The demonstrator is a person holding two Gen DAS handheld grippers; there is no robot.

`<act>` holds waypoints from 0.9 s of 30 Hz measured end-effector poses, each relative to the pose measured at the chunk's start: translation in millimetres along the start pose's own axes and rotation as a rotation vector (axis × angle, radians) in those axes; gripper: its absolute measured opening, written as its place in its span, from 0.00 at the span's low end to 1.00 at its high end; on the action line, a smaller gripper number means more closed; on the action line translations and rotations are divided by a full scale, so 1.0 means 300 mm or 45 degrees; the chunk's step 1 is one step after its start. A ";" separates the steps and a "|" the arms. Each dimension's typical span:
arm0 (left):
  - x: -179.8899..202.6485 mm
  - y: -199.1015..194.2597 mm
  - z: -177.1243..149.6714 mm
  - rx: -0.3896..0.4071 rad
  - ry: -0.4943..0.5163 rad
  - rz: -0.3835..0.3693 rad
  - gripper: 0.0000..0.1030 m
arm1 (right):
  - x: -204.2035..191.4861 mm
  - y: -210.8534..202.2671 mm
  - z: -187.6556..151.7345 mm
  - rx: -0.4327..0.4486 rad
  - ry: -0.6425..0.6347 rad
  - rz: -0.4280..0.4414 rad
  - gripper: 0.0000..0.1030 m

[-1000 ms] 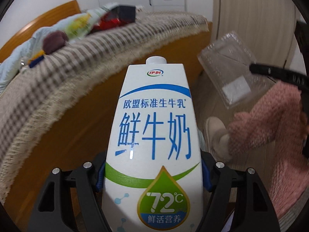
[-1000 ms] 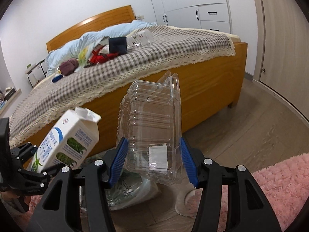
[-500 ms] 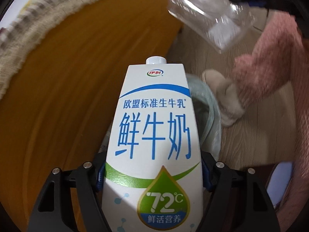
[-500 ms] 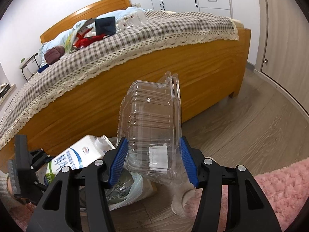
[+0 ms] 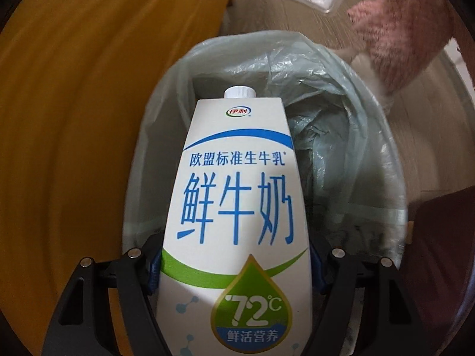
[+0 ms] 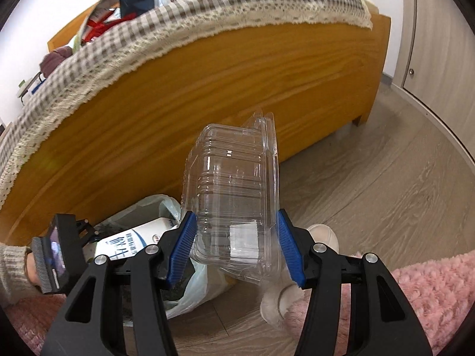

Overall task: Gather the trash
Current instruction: 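Carry the milk carton and clamshell box toward the floor trash bin, then lower the milk carton into the bin and open the left tool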

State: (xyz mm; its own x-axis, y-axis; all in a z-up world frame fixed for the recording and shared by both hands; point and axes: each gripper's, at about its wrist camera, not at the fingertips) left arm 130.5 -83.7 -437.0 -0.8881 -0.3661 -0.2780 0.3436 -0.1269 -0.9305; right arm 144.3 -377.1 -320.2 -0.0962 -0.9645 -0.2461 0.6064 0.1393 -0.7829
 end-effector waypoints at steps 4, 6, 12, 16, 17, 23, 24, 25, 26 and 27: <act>0.002 0.095 0.001 -0.032 0.055 0.001 0.68 | 0.011 0.031 0.002 -0.029 0.015 -0.014 0.52; 0.005 0.141 0.004 -0.059 0.066 0.012 0.68 | 0.017 0.047 0.000 -0.052 0.018 -0.016 0.52; 0.019 0.252 -0.018 -0.148 0.076 0.038 0.68 | 0.002 0.071 -0.001 -0.092 -0.016 0.005 0.52; 0.028 0.299 -0.014 -0.195 0.077 0.046 0.68 | -0.024 0.066 0.001 -0.088 -0.072 0.012 0.52; 0.033 0.304 -0.012 -0.207 0.082 0.050 0.68 | -0.030 0.064 -0.002 -0.088 -0.081 0.010 0.52; 0.017 0.304 0.018 -0.217 0.048 0.010 0.70 | -0.027 0.067 0.001 -0.090 -0.079 0.010 0.52; 0.013 0.302 0.013 -0.219 0.052 0.015 0.70 | -0.030 0.068 0.000 -0.088 -0.080 0.010 0.52; 0.013 0.300 0.014 -0.218 0.058 0.020 0.68 | -0.032 0.066 -0.002 -0.088 -0.081 0.011 0.52; 0.015 0.299 0.014 -0.216 0.062 0.022 0.68 | -0.036 0.065 -0.003 -0.087 -0.084 0.010 0.52; 0.020 0.302 0.017 -0.215 0.066 0.022 0.68 | -0.037 0.064 -0.004 -0.087 -0.086 0.009 0.52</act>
State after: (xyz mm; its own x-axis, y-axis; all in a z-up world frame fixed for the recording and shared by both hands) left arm 157.7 -102.0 -521.8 -0.8984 -0.3186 -0.3024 0.3069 0.0373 -0.9510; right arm 156.2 -363.4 -333.2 -0.0370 -0.9760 -0.2147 0.5516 0.1592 -0.8188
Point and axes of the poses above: each gripper's, at about its wrist camera, not at the fingertips, and y roughly the way its jaws point, x to its right, z to its top, and after that the axes turned 4 degrees about z, right-handed
